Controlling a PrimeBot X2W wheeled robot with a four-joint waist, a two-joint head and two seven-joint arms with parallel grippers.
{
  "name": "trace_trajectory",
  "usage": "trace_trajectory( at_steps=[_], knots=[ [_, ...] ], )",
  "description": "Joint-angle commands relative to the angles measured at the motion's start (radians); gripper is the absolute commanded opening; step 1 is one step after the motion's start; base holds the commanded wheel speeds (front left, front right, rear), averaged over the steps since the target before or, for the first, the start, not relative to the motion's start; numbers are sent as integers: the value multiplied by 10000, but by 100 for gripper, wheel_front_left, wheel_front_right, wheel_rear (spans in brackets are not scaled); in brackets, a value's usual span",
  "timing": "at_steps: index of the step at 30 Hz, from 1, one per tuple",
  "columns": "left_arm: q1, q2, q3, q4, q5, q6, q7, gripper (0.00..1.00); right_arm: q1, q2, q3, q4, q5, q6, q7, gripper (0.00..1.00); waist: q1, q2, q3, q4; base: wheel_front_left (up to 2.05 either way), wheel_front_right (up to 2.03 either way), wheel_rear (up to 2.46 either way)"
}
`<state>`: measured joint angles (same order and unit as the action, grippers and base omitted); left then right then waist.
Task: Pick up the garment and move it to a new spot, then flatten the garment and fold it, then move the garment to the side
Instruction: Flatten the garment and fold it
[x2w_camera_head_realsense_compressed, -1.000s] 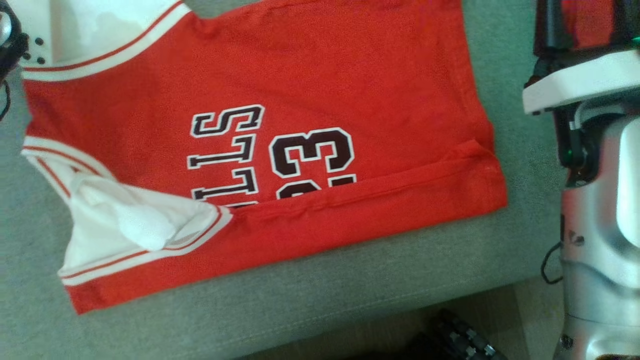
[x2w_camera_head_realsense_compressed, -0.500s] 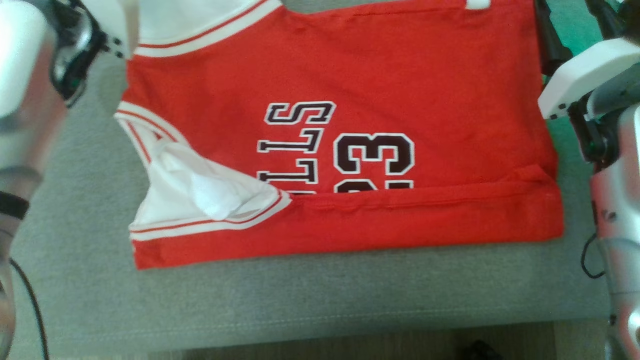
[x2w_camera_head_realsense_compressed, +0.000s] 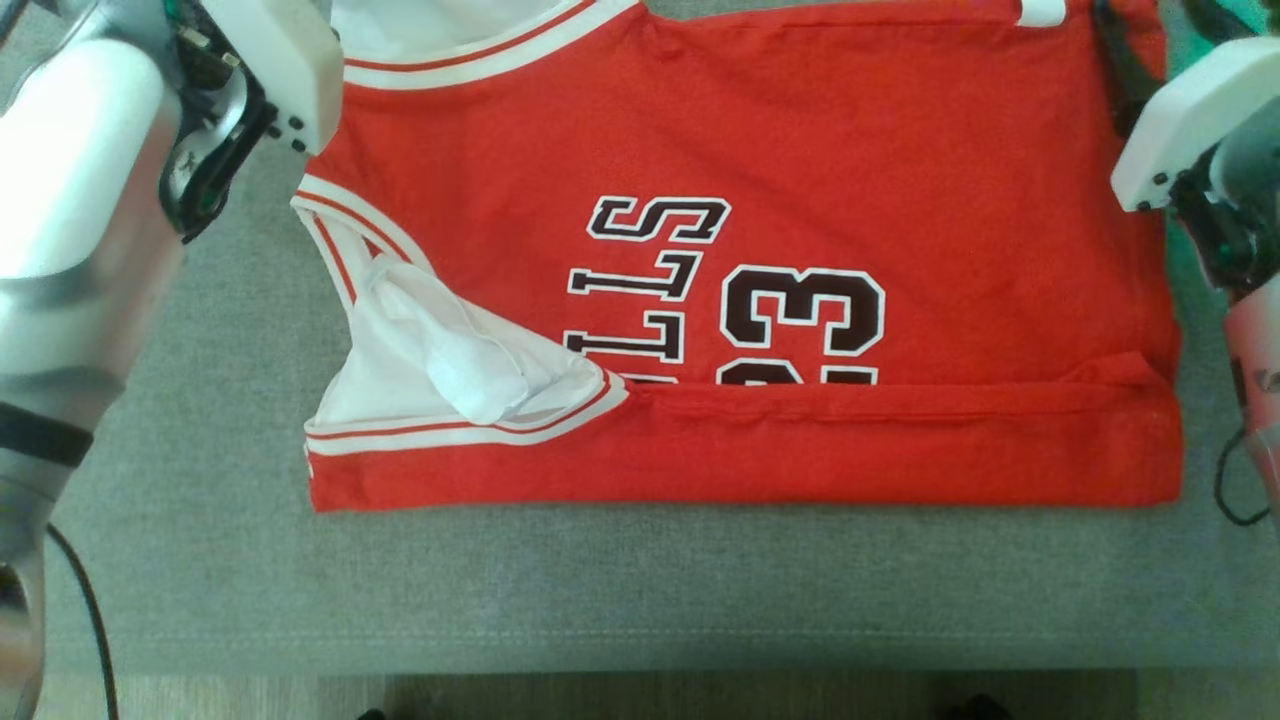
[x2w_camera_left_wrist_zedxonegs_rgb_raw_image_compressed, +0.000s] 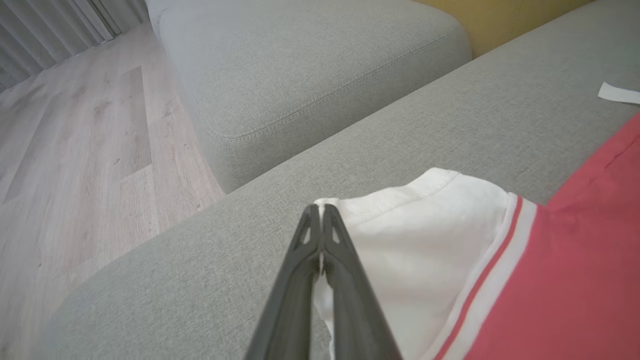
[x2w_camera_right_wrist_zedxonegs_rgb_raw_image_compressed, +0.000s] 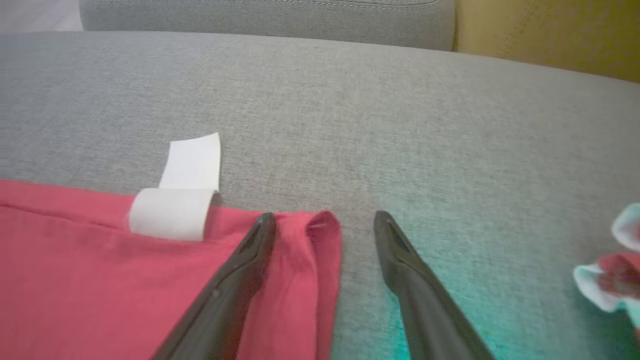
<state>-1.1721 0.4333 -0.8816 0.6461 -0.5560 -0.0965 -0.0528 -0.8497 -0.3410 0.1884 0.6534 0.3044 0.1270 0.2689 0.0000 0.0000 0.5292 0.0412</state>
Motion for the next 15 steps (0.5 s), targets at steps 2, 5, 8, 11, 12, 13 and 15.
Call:
trace_trajectory(
  at_steps=[2,5,8,11,12,13,15],
  knots=[
    [-227,523,358,-270,-23,102,66,0,23,-168,659,-124,496,37,296,42,0,0,-13,-4,0,0,0],
    [-192,586,390,-260,-63,182,49,0,-75,-416,1129,-152,862,37,299,0,0,0,-23,-29,0,0,0],
    [-199,616,434,-224,-85,265,-50,0,-274,-631,1227,-107,977,37,-35,0,0,0,-24,-41,0,0,0],
    [-295,652,532,-140,-52,439,-295,0,-548,-706,1233,-38,944,37,-451,0,0,0,10,-58,0,0,0],
    [-342,651,578,-100,-33,534,-396,0,-655,-713,1219,-19,918,37,-607,0,0,0,33,-62,0,0,0],
    [-388,640,620,-52,-21,617,-489,0,-763,-709,1194,8,895,37,-768,0,0,0,56,-65,0,0,0],
    [-492,603,681,62,0,726,-666,0,-964,-697,1159,123,832,37,-1022,0,0,0,94,-66,0,0,0]
  ],
)
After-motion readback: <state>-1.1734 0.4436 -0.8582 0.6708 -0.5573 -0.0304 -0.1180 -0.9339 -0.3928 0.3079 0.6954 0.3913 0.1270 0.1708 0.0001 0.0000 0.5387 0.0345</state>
